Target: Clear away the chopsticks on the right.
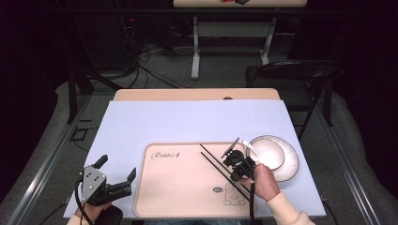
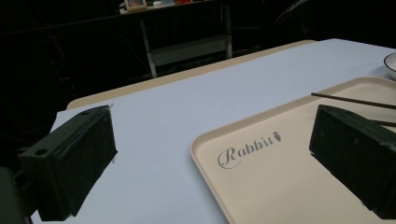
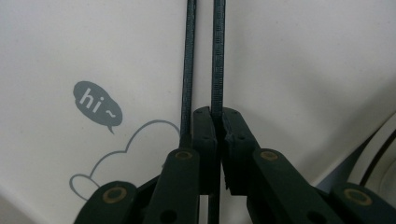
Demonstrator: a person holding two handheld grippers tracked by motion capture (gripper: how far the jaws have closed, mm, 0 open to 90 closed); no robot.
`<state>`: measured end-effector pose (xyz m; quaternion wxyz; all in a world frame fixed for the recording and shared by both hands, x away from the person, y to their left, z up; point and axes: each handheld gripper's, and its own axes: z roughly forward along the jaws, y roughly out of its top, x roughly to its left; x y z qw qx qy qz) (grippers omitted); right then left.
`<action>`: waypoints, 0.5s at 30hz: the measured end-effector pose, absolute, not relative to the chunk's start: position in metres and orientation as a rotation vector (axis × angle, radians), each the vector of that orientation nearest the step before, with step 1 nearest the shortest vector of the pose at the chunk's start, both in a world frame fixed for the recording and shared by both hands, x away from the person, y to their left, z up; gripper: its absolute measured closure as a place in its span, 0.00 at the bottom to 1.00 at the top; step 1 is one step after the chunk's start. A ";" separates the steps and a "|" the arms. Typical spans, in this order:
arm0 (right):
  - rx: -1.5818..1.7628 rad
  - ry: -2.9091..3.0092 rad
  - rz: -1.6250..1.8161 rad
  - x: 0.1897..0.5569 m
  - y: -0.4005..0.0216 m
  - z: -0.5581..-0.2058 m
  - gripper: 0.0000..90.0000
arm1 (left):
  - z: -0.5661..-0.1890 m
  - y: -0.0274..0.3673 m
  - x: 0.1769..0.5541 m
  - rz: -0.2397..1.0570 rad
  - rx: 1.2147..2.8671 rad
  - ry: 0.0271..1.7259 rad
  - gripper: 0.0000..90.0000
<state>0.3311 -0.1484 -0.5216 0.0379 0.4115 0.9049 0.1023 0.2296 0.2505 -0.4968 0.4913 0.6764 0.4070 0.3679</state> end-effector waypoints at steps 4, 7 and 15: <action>1.250 2.789 0.283 0.332 -0.148 -0.524 0.95 | -0.497 0.251 0.230 0.893 1.640 0.989 0.00; 1.267 2.784 0.283 0.331 -0.148 -0.524 0.94 | -0.497 0.251 0.230 0.894 1.642 0.987 0.00; 1.259 2.768 0.269 0.332 -0.150 -0.523 0.79 | -0.497 0.251 0.229 0.894 1.638 0.986 0.00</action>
